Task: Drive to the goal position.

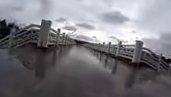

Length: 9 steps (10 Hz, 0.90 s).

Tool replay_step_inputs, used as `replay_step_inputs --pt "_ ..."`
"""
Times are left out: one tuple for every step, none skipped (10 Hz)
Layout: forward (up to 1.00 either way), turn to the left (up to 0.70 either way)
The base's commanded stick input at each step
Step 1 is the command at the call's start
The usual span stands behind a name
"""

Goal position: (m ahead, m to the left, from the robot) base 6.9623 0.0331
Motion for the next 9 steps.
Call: replay_step_inputs --pt "0.58 0.0" --pt "0.56 0.0" --pt "0.56 0.0" --pt "0.56 0.0" --pt "0.56 0.0" --pt "0.56 0.0" --pt "0.56 0.0" --pt "0.56 0.0" --pt "0.56 0.0"
